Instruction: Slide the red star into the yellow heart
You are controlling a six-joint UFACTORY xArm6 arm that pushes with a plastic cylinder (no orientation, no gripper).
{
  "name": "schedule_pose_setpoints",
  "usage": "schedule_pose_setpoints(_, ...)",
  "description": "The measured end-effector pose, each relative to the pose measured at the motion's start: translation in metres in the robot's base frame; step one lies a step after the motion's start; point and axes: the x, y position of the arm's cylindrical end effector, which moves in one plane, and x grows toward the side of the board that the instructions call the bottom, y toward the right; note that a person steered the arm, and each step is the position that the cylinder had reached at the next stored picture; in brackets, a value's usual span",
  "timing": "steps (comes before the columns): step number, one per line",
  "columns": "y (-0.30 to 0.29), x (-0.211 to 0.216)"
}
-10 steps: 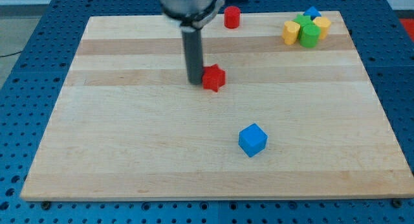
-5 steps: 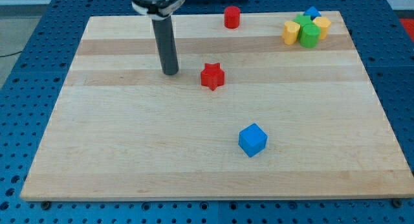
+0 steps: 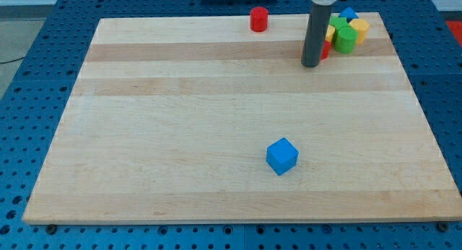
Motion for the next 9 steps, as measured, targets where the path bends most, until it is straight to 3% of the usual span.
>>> schedule_pose_setpoints(7,0.01,-0.059)
schedule_pose_setpoints(8,0.011,-0.036)
schedule_pose_setpoints(9,0.038,0.032)
